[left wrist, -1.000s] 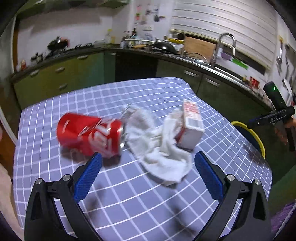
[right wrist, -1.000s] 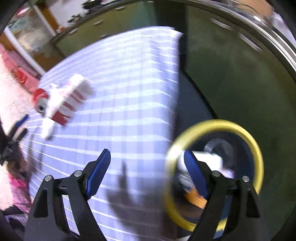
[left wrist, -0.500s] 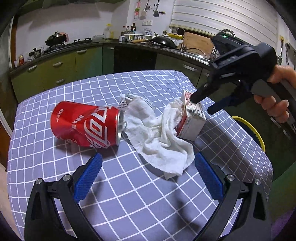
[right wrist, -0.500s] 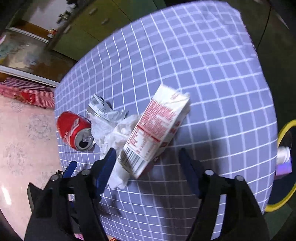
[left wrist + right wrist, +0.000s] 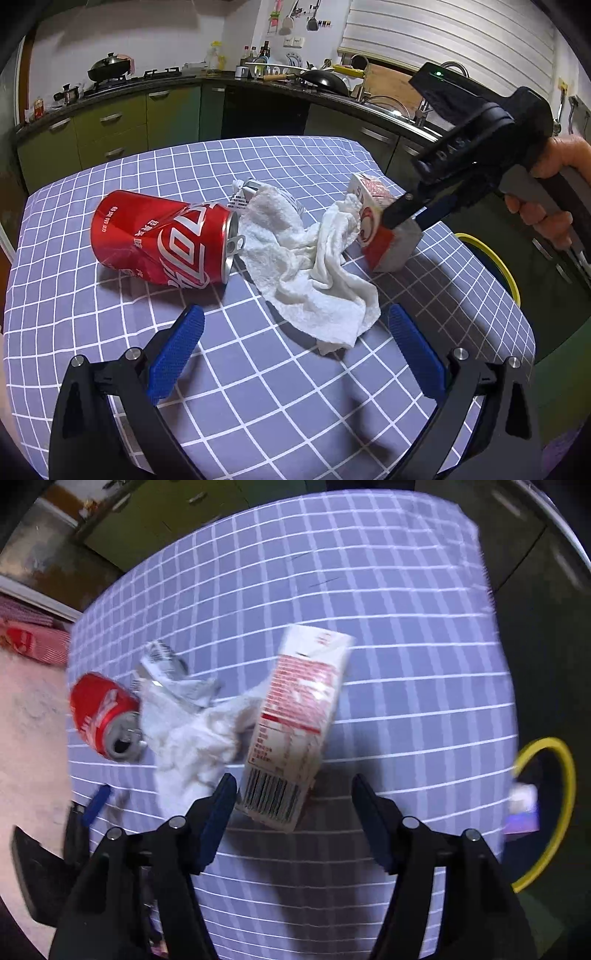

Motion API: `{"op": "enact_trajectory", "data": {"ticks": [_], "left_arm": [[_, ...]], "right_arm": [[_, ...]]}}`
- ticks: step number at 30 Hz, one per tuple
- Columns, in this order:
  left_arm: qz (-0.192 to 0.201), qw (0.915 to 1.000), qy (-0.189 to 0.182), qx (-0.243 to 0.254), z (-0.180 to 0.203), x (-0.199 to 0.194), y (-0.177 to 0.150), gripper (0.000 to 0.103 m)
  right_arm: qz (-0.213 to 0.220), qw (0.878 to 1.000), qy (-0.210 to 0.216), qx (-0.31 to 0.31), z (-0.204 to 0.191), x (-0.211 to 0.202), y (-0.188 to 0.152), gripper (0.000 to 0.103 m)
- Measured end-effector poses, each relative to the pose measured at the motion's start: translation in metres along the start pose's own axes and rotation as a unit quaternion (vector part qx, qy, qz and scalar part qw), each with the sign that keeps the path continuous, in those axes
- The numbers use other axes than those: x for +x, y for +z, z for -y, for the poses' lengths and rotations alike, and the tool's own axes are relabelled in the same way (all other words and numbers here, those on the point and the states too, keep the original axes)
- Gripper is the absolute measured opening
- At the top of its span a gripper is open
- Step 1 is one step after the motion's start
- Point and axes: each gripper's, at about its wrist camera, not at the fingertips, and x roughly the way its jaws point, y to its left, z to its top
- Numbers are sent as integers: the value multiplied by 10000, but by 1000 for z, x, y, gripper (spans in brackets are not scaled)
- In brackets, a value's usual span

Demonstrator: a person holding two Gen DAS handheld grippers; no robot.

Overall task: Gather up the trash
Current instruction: 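Move the right gripper to the white-and-red milk carton and grasp it, then carry the milk carton over the bin and release it with the right gripper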

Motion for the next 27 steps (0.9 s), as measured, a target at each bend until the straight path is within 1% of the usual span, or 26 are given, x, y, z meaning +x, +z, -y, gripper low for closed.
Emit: {"op": "enact_trajectory", "data": {"ticks": [1, 6, 9, 10, 11, 13, 16, 20, 22, 24, 25, 27], "left_arm": [[7, 10000, 0, -1, 0, -1, 0, 98], [40, 10000, -23, -20, -1, -3, -1, 98], [24, 10000, -25, -56, -2, -3, -1, 98], [28, 10000, -19, -59, -2, -3, -2, 98], [29, 10000, -17, -63, -3, -3, -2, 98], [19, 10000, -11, -74, -4, -3, -2, 98], [23, 10000, -42, -78, -4, -4, -1, 98], [6, 10000, -75, -37, -2, -2, -1, 98], [-15, 10000, -67, -12, 0, -1, -2, 98], [-40, 10000, -71, -3, 0, 1, -2, 98], [-45, 10000, -72, 4, 1, 2, -2, 98], [-46, 9999, -91, 30, 2, 2, -3, 98]], "right_arm": [[21, 9999, -107, -119, 0, -1, 0, 62], [144, 9984, -212, -499, -9, 3, -7, 62], [130, 9982, -195, -544, -18, 15, -9, 62], [126, 9980, -214, -579, -21, 19, -9, 60], [154, 9972, -319, -661, -23, 25, -12, 57], [195, 9958, -509, -739, -24, 27, -11, 57], [301, 9955, -639, -628, -14, 25, -11, 57], [389, 9959, -450, -680, -12, 27, -14, 57], [449, 9945, -476, -821, -16, 32, -16, 56], [488, 9935, -524, -885, -17, 37, -16, 48], [484, 9935, -524, -892, -21, 41, -17, 37], [478, 9937, -526, -865, -16, 43, -19, 36]]}}
